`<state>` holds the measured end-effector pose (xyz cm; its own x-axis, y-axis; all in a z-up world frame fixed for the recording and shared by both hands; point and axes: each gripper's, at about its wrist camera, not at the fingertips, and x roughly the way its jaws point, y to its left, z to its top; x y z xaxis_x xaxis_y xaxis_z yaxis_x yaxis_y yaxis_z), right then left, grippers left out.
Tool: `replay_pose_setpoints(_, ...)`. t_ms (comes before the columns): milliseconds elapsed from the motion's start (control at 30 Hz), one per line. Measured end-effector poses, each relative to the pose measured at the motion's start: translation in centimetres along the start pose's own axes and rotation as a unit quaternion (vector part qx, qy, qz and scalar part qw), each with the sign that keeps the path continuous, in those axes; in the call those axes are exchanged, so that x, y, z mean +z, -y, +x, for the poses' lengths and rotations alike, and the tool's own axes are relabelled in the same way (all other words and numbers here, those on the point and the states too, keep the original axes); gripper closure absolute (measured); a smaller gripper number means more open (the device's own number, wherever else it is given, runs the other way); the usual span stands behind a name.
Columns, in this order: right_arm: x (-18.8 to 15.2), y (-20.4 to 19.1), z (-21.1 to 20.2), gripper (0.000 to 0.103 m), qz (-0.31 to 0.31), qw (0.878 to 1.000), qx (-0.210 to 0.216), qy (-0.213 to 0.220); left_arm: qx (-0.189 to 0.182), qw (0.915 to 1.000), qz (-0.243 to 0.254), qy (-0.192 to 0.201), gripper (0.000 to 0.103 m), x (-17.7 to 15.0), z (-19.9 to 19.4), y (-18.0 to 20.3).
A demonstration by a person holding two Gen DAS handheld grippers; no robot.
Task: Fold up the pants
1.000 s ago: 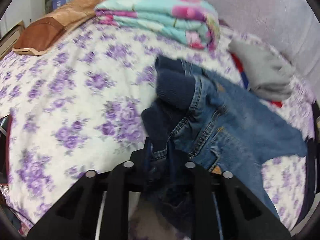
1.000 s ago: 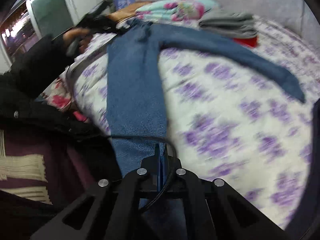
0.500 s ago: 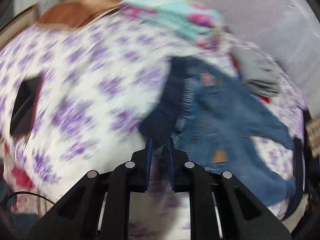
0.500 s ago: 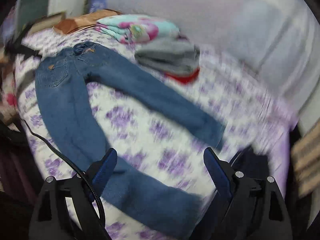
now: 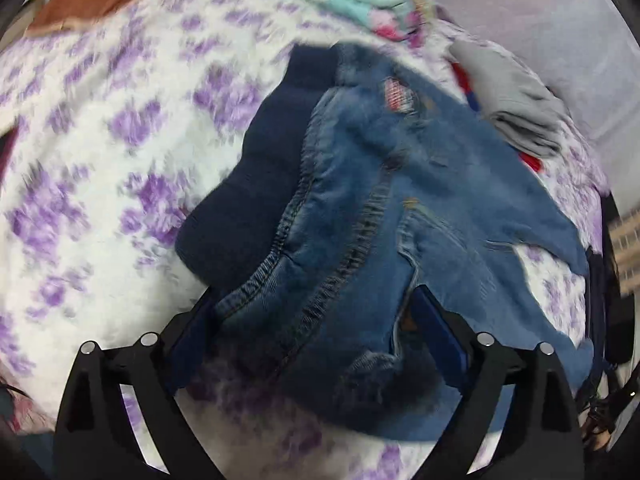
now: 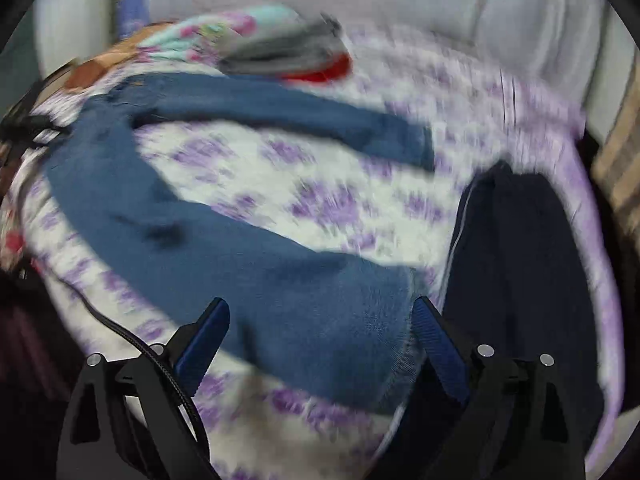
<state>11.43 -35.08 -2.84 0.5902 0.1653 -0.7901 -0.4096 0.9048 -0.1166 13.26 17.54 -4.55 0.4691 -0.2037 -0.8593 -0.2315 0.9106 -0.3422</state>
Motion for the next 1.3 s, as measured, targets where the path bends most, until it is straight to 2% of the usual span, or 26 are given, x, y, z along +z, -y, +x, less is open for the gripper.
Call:
replay_pose_setpoints(67, -0.2, 0.6, 1.4, 0.050, 0.033, 0.999, 0.035, -0.018, -0.003, 0.9996, -0.015, 0.024, 0.034, 0.0, -0.4, -0.6)
replay_pose_setpoints(100, 0.1, 0.4, 1.1, 0.075, 0.030, 0.999, 0.037, -0.011, -0.010, 0.9993, -0.016, 0.034, 0.056, -0.1, -1.0, -0.7)
replay_pose_setpoints(133, 0.7, -0.4, -0.3, 0.087, 0.014, 0.999, 0.038, 0.017, -0.017, 0.9988, -0.016, 0.044, 0.071, -0.2, -1.8, -0.8)
replay_pose_setpoints(167, 1.3, -1.1, -2.0, 0.090, 0.003, 0.998, 0.045, 0.051, -0.020, 0.9976, -0.019, 0.064, 0.089, -0.1, -3.6, -1.1)
replay_pose_setpoints(200, 1.8, -1.7, -3.9, 0.093, -0.006, 0.995, 0.054, 0.086, -0.022, 0.9956, -0.028, 0.087, 0.089, 0.0, -5.3, -1.5)
replay_pose_setpoints(300, 3.3, -3.9, -10.0, 0.093, -0.053, 0.981, 0.058, 0.175, -0.055, 0.9900, -0.033, 0.126, 0.090, -0.1, -9.5, -1.9)
replay_pose_setpoints(367, 3.3, -4.2, -10.6, 0.083, -0.057, 0.985, 0.036, 0.158, -0.047, 0.9905, -0.012, 0.129, 0.089, -0.9, -10.3, -1.2)
replay_pose_setpoints(400, 2.9, -3.8, -9.7, 0.065, -0.045, 0.991, -0.006, 0.125, -0.040, 0.9921, -0.008, 0.119, 0.088, -1.3, -9.8, -1.0)
replay_pose_setpoints(433, 2.6, -3.3, -9.0, 0.039, -0.033, 0.993, -0.040, 0.108, -0.030, 0.9943, -0.007, 0.102, 0.087, -1.8, -8.6, -1.0)
replay_pose_setpoints(467, 1.9, -2.5, -8.1, 0.028, -0.013, 0.993, -0.075, 0.089, -0.022, 0.9952, -0.008, 0.095, 0.084, -2.1, -7.9, -1.1)
replay_pose_setpoints(500, 0.7, -1.4, -7.2, 0.018, 0.018, 0.993, -0.085, 0.074, -0.013, 0.9963, -0.013, 0.084, 0.075, -2.4, -6.8, -1.5)
replay_pose_setpoints(533, -0.6, -0.3, -6.6, 0.014, 0.054, 0.994, -0.062, 0.070, -0.017, 0.9972, -0.025, 0.068, 0.070, -2.7, -5.5, -2.1)
replay_pose_setpoints(600, -3.0, 1.5, -5.3, 0.013, 0.125, 0.990, 0.003, 0.069, -0.044, 0.9966, -0.042, 0.055, 0.046, -3.5, -4.5, -3.1)
replay_pose_setpoints(667, -5.3, 2.6, -3.2, 0.013, 0.185, 0.980, 0.046, 0.057, -0.069, 0.9952, -0.051, 0.046, 0.032, -3.4, -3.3, -3.0)
replay_pose_setpoints(700, -6.0, 2.8, -2.1, 0.022, 0.208, 0.975, 0.067, 0.051, -0.077, 0.9949, -0.047, 0.045, 0.030, -3.3, -2.8, -2.5)
replay_pose_setpoints(733, -6.9, 3.0, -1.0, 0.048, 0.228, 0.966, 0.107, 0.053, -0.076, 0.9951, -0.042, 0.046, 0.030, -3.3, -2.5, -2.1)
replay_pose_setpoints(767, -7.3, 2.3, -0.6, 0.057, 0.231, 0.963, 0.125, 0.055, -0.067, 0.9956, -0.038, 0.053, 0.032, -3.2, -2.3, -1.6)
replay_pose_setpoints(800, -7.1, 1.7, -0.5, 0.073, 0.224, 0.964, 0.133, 0.059, -0.068, 0.9952, -0.038, 0.059, 0.048, -3.1, -2.2, -1.3)
replay_pose_setpoints(833, -6.6, 0.8, -1.0, 0.082, 0.211, 0.963, 0.151, 0.072, -0.072, 0.9949, -0.037, 0.060, 0.063, -2.9, -2.2, -1.2)
replay_pose_setpoints(900, -4.3, -0.5, -3.2, 0.087, 0.178, 0.967, 0.142, 0.113, -0.087, 0.9933, -0.041, 0.065, 0.078, -2.2, -3.0, -1.2)
replay_pose_setpoints(1033, 2.7, -2.8, -7.1, 0.087, 0.093, 0.973, 0.109, 0.182, -0.094, 0.9905, -0.028, 0.097, 0.090, -0.2, -5.6, 0.1)
replay_pose_setpoints(1133, 5.6, -6.0, -12.8, 0.087, -0.006, 0.960, 0.079, 0.268, -0.114, 0.9822, -0.042, 0.143, 0.091, 0.6, -9.4, -0.2)
replay_pose_setpoints(1167, 5.8, -6.5, -13.6, 0.087, -0.025, 0.960, 0.069, 0.272, -0.111, 0.9809, -0.043, 0.154, 0.091, 0.4, -10.3, -0.6)
replay_pose_setpoints(1200, 5.6, -6.6, -13.7, 0.087, -0.029, 0.963, 0.062, 0.260, -0.102, 0.9814, -0.043, 0.157, 0.091, 0.0, -10.6, -1.0)
replay_pose_setpoints(1233, 5.1, -5.9, -12.5, 0.084, -0.014, 0.974, 0.047, 0.223, -0.093, 0.9832, -0.044, 0.151, 0.091, -0.3, -10.3, -1.3)
replay_pose_setpoints(1300, 3.5, -3.2, -7.8, 0.076, 0.045, 0.992, 0.015, 0.117, -0.068, 0.9902, -0.048, 0.112, 0.091, -1.5, -8.0, -2.8)
